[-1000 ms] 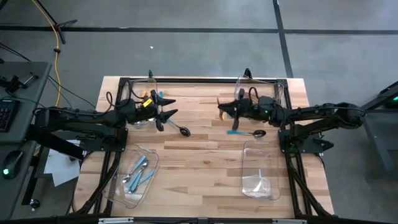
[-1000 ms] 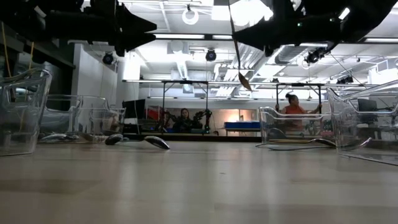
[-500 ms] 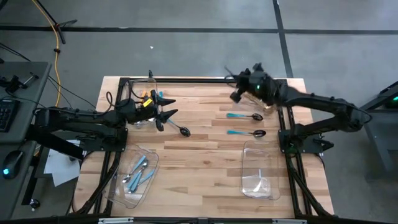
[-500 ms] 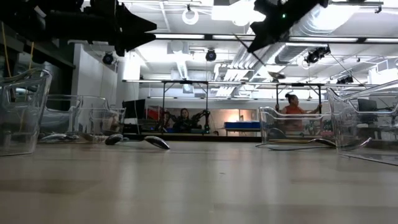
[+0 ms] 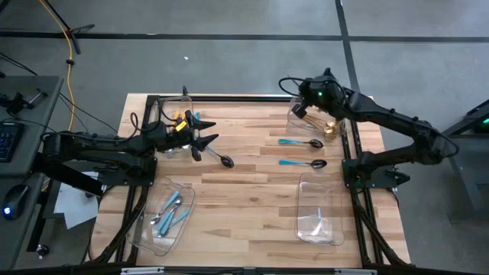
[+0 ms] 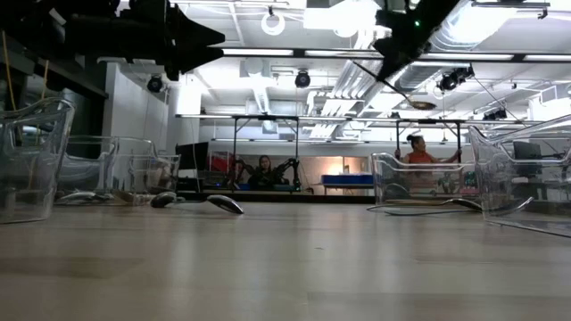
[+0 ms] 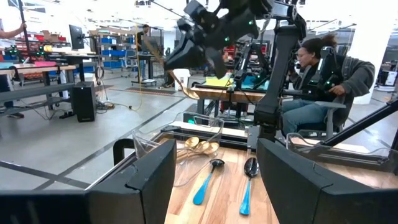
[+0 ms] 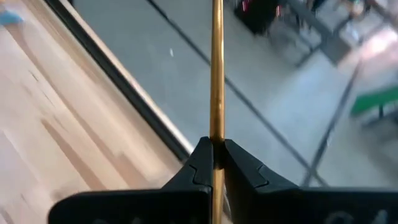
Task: Sort silverware by color (type)
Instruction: Put the gold spoon into the top right transparent bin
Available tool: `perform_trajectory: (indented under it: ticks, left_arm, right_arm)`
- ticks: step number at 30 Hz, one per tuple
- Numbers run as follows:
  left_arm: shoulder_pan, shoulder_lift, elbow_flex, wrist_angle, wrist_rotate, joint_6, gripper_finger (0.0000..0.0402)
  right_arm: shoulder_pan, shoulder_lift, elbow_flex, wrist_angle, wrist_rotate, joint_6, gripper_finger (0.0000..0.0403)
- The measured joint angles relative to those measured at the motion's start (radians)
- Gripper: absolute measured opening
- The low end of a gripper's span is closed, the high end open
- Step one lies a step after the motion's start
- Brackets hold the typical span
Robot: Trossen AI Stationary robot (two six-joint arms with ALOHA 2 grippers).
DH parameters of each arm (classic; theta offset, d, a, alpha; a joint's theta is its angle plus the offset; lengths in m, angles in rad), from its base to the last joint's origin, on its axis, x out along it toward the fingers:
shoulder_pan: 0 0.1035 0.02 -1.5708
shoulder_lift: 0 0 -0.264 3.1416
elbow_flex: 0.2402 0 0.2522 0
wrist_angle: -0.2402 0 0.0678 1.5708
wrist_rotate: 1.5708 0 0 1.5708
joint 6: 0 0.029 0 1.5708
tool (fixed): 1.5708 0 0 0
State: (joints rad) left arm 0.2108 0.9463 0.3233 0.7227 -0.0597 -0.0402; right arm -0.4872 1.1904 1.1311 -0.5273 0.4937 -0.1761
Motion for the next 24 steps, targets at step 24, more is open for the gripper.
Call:
perform_trajectory:
  ticks: [24]
  left_arm:
    - [0.000, 0.000, 0.000, -0.015, 0.000, -0.008, 0.0211]
  right_arm:
    - [-0.309, 0.348, -0.002, -0.408, -0.143, -0.008, 0.0005]
